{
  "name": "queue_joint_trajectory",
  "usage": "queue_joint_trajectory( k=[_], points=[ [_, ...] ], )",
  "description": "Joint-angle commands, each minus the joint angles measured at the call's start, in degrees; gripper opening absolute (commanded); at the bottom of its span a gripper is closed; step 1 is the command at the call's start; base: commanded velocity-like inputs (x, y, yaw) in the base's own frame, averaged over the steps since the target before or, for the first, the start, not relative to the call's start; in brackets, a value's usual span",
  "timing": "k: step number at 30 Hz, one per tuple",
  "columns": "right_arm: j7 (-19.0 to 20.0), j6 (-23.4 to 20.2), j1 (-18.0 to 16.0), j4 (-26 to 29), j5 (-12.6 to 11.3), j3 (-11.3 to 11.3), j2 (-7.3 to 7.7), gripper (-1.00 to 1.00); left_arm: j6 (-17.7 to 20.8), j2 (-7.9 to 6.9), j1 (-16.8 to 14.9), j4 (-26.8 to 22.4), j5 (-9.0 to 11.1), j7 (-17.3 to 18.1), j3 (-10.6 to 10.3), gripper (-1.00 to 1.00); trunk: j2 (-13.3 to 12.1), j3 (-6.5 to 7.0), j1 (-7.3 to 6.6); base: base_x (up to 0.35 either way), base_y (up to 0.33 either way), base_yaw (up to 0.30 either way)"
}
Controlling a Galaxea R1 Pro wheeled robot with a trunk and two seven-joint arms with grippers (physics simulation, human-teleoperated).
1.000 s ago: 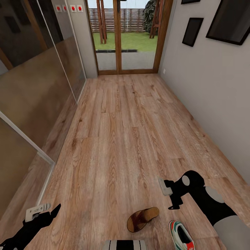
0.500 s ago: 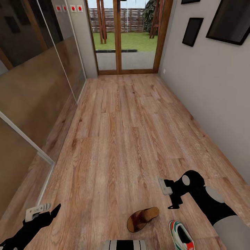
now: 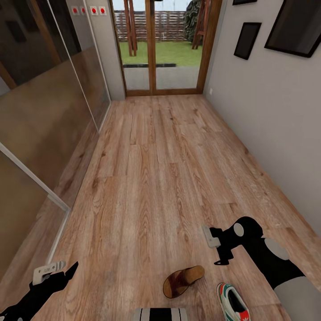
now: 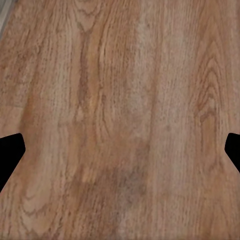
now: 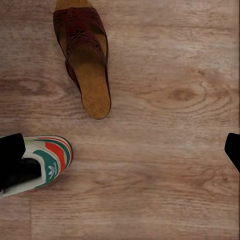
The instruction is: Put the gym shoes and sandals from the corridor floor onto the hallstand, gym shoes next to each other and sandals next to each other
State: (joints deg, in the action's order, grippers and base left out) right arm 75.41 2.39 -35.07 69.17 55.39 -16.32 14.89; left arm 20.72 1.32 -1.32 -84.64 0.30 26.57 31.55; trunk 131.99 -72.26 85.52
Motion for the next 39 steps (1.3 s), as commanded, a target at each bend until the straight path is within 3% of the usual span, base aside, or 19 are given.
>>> queue_joint_trajectory(
  k=[1,19,24,39],
  points=[
    [0.0,0.0,0.0,0.2,0.0,0.0,-0.01,1.0,0.1,0.0,0.0,0.0,0.0,0.0,-0.1,1.0,0.4,-0.19,0.23,0.0,0.0,0.0],
    [0.0,-0.1,0.0,1.5,0.0,0.0,-0.3,1.0,0.3,0.0,0.0,0.0,0.0,0.0,-0.1,1.0,7.6,-3.42,4.18,0.0,0.0,0.0],
    [0.0,-0.1,0.0,2.8,-0.1,0.9,-0.29,1.0,0.4,0.0,0.0,0.0,0.0,0.0,-0.2,1.0,9.6,-4.31,5.28,0.0,0.0,0.0],
    [0.0,-0.1,0.0,3.3,-0.1,1.6,-0.53,1.0,0.5,0.0,0.0,0.0,0.0,0.1,-0.2,1.0,9.6,-4.31,5.28,0.0,0.0,0.0]
  ],
)
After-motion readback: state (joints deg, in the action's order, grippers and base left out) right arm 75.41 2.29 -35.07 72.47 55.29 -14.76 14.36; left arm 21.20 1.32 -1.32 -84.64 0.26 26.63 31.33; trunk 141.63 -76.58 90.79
